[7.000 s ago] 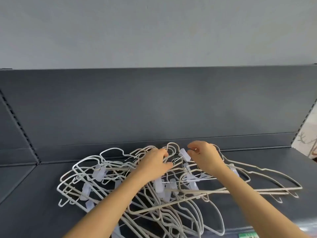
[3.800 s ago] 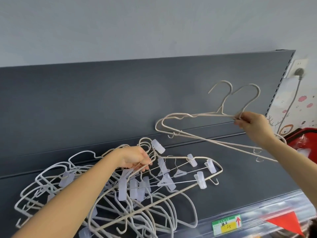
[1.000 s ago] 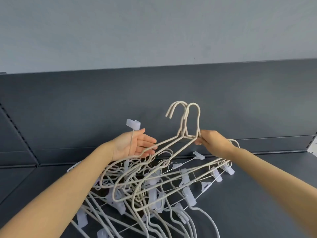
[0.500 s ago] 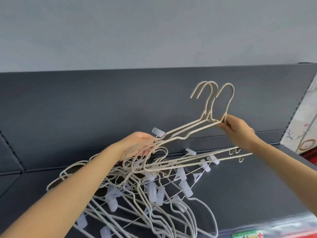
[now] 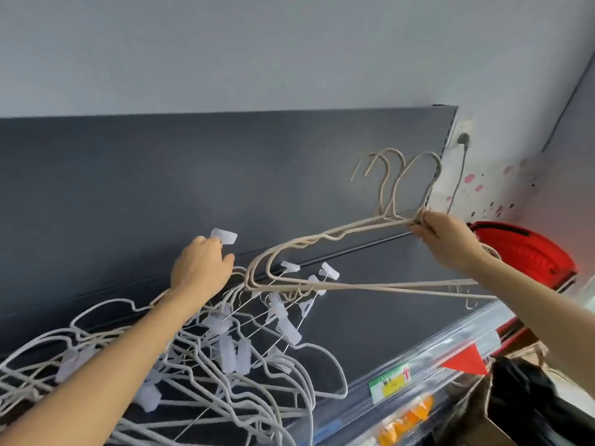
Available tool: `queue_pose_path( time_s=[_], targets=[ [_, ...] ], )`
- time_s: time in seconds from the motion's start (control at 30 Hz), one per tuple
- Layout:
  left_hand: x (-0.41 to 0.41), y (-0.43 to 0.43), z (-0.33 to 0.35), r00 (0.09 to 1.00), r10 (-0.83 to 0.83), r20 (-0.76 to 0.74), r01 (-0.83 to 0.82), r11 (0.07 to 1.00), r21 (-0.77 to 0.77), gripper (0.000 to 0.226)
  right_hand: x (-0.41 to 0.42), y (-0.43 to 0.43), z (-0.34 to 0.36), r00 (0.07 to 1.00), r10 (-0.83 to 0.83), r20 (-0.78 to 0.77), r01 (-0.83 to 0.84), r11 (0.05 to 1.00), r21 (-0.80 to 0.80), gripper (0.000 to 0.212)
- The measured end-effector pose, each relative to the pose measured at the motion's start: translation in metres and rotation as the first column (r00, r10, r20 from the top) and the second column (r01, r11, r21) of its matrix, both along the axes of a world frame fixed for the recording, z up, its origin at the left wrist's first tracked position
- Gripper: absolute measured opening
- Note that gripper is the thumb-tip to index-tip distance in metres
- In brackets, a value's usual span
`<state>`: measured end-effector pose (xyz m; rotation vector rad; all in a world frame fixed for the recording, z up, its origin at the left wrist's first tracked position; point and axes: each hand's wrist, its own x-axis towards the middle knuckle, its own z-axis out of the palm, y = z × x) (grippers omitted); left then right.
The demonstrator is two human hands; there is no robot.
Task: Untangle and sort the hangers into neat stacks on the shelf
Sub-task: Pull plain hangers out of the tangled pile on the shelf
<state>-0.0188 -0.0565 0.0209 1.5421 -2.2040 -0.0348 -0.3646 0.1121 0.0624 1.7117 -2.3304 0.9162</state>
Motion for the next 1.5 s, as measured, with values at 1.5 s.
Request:
queue_pose_path(
  time_s=[1.5],
  targets=[
    [-0.217, 0.078, -0.045, 0.914, -0.308, 0.263, 0.259, 0.944, 0.206, 0.038, -0.231, -0.022, -0.134, 0.971, -0.196, 0.139, 0.121, 0.898, 0.422, 0.017]
  ],
)
